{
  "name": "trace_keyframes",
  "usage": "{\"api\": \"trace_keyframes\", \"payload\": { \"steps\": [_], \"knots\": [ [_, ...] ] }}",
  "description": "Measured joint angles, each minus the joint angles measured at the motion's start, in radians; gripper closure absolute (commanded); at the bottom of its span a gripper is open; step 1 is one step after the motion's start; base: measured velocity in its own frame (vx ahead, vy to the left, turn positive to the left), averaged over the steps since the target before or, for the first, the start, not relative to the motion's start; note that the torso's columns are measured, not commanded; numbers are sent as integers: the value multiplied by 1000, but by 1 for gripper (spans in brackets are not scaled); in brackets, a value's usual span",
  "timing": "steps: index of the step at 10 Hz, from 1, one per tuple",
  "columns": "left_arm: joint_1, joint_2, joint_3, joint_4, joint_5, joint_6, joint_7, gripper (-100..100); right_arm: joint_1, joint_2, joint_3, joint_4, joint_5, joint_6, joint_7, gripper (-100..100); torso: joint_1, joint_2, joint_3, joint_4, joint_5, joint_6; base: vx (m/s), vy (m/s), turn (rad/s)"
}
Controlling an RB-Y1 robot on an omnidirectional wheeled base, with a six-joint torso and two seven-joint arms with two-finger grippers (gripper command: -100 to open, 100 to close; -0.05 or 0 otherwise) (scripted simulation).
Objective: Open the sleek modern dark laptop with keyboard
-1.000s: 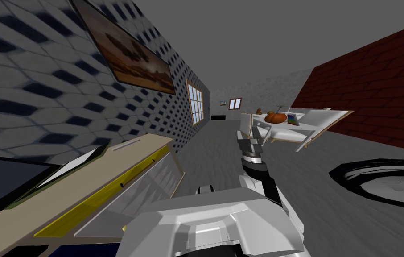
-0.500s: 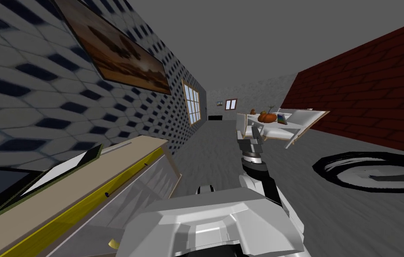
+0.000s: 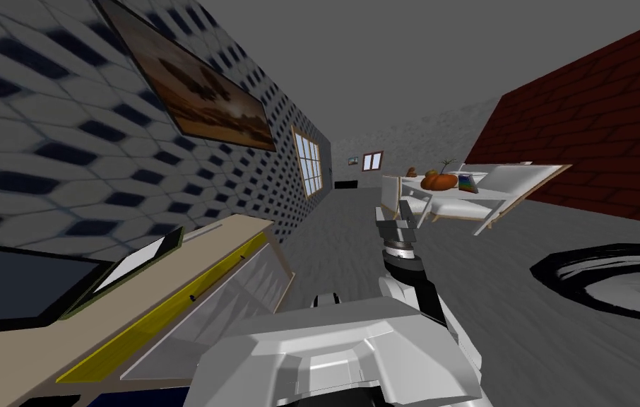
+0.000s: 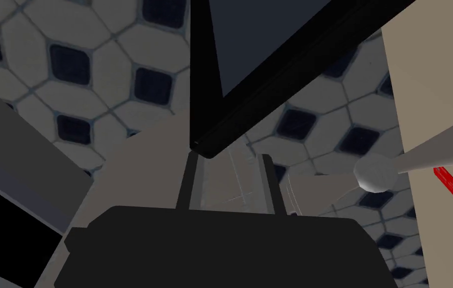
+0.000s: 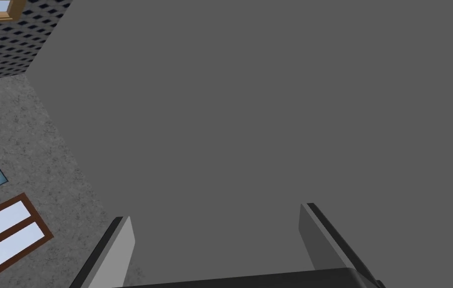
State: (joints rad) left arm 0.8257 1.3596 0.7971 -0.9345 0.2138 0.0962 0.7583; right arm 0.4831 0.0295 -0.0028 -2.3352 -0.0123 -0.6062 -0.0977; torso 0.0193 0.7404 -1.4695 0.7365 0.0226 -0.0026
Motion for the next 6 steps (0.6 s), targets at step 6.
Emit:
{"api": "trace_keyframes", "payload": {
  "steps": [6],
  "knots": [
    [-159, -89, -42, -111, -33, 115, -117, 100, 0, 0, 0, 0, 0, 0, 0, 0, 5, -18, -12, -8, 3, 13, -15, 43, 166]
  ]
}}
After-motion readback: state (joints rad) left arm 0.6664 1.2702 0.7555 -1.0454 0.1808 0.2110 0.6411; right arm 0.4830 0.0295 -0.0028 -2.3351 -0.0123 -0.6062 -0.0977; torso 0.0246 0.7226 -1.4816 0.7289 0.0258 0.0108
